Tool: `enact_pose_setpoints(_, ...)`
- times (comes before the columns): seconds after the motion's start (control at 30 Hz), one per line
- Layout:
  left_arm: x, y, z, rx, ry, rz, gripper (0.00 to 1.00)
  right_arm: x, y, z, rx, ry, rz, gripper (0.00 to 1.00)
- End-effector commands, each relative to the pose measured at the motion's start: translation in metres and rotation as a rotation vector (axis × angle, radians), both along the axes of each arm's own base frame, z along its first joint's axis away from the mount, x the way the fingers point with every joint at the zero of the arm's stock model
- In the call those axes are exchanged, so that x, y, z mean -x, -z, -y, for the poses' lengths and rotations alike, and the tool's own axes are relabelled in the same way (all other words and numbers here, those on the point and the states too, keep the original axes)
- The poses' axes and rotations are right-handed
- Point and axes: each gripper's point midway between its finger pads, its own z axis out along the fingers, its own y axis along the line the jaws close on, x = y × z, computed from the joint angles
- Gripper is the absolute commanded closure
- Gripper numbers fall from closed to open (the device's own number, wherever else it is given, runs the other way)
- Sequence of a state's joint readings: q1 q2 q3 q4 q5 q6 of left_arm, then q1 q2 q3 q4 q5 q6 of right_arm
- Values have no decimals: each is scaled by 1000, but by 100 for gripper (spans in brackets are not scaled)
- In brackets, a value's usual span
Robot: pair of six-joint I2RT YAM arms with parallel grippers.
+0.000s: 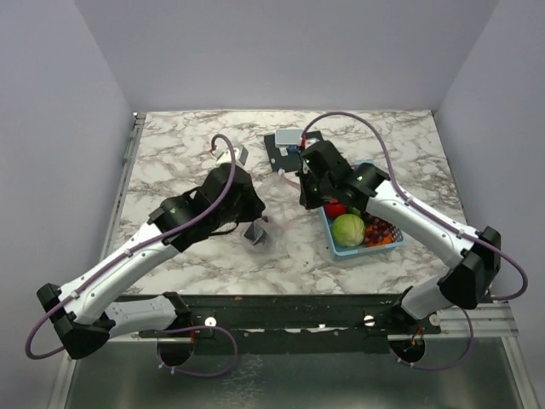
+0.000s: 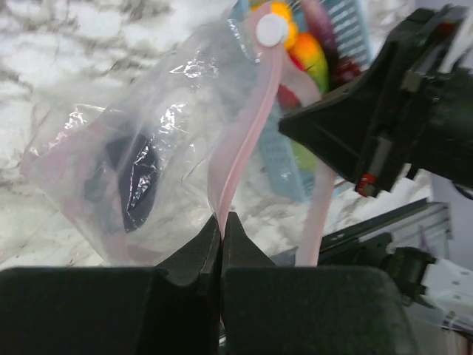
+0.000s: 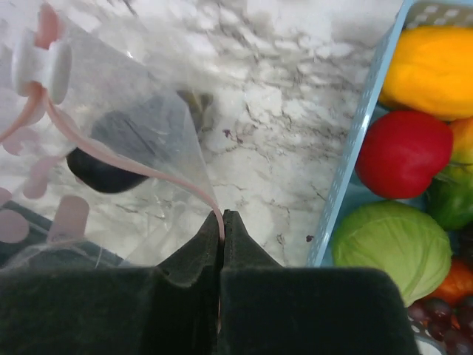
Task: Place the food in the zip-top bag and seal the zipper
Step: Adjust the zipper food storage bag at the center of the board.
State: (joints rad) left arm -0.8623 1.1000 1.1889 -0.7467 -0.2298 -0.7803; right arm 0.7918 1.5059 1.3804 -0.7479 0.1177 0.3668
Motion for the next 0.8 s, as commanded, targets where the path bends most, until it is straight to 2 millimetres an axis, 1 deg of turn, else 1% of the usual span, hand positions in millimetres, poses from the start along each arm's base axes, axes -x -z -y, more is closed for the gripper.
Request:
enact_pose_setpoints(0.0,5,-132,-12,208,23,258,100,-12,-127,8,-155,33,252,99)
enact_pose_setpoints(0.03,5,-142,-16,214,10,277,100,-12,-144,10,-173,37,281,99)
enact_pose_setpoints(0.07,4,-146,-19,211,-2,286,100,-12,-159,11,-194,44,311,99)
enact_pose_setpoints(0.1,3,-141,-21,197,-10,282,100,-13,-169,13,-211,49,334,99)
enact_pose_setpoints(0.13,-1,-127,-20,164,-21,260,100,-14,-170,12,-222,52,347,99)
enact_pose_setpoints(0.17,-4,-106,-18,126,-31,216,100,-15,-159,9,-210,35,339,99)
enact_pose_setpoints(0.2,-3,-84,-11,97,-15,164,100,-16,-142,7,-169,17,306,99)
enact_pose_setpoints(0.23,-1,-71,-3,88,15,121,100,-17,-127,8,-115,21,261,99)
enact_pose_setpoints(0.27,2,-70,2,95,44,105,100,-16,-123,10,-81,32,223,99)
enact_pose_setpoints(0.3,4,-82,2,124,57,131,100,-16,-130,11,-87,38,229,99)
enact_pose_setpoints(0.33,3,-102,-5,154,34,190,100,-16,-142,11,-128,42,264,99)
enact_pose_setpoints(0.37,3,-122,-16,176,1,250,100,-14,-150,13,-172,37,311,99)
enact_pose_setpoints(0.4,1,-134,-28,177,-34,290,100,-15,-150,12,-196,37,333,99)
enact_pose_setpoints(0.43,0,-132,-32,160,-53,293,100,-15,-135,8,-187,25,307,99)
enact_pose_setpoints(0.47,-2,-115,-30,121,-48,258,100,-15,-108,1,-149,-5,239,99)
enact_pose_setpoints(0.5,-2,-89,-19,86,-16,192,100,-12,-77,-2,-96,-23,152,99)
enact_pose_setpoints(0.53,-2,-55,-5,45,24,112,100,-9,-52,-3,-44,-28,77,99)
enact_pose_setpoints(0.57,-2,-31,5,16,54,55,100,-9,-41,-4,-19,-34,43,99)
enact_pose_setpoints(0.6,-4,-24,9,-6,70,39,100,-11,-47,-5,-23,-35,56,99)
enact_pose_setpoints(0.63,-7,-37,12,0,82,68,100,-16,-67,-4,-46,-23,109,99)
enact_pose_setpoints(0.67,-11,-63,11,15,84,122,100,-23,-98,-2,-74,-14,195,99)
enact_pose_setpoints(0.7,-14,-101,9,44,77,191,100,-28,-131,2,-104,4,269,99)
enact_pose_setpoints(0.73,-17,-134,5,54,67,246,100,-29,-166,8,-122,19,327,99)
enact_pose_setpoints(0.77,-19,-161,1,60,60,284,100,-29,-200,11,-155,26,379,99)
